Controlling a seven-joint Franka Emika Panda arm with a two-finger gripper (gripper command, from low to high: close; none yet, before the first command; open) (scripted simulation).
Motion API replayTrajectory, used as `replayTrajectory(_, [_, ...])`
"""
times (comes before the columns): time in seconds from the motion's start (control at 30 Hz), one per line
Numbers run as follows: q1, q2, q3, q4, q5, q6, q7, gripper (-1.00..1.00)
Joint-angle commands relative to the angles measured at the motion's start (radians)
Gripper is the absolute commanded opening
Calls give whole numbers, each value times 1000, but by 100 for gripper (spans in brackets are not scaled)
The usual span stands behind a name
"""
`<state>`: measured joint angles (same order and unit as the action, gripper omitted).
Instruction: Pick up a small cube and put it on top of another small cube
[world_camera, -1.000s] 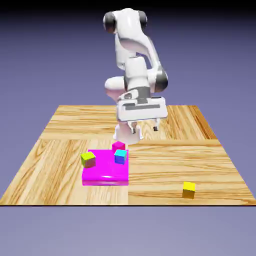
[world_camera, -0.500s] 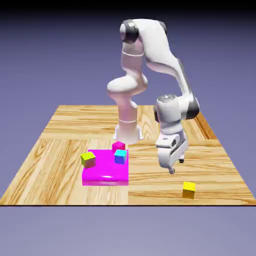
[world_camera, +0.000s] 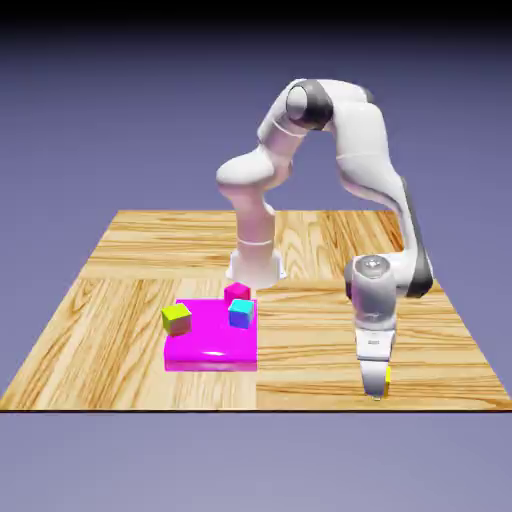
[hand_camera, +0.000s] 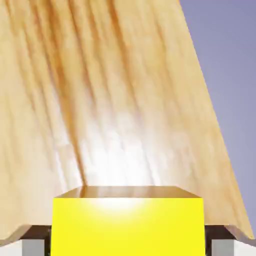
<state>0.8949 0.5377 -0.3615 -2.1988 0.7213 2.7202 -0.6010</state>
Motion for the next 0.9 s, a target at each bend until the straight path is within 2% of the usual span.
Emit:
replayTrajectory(0.0, [20,-36,-28,-16,-30,-19,23,-100])
replayTrajectory(0.07, [52,-109,-82,-49,-91,-57,68,-100])
replayTrajectory(0.87, [-697,-942,-428,-558,-1005,-199,596,-100])
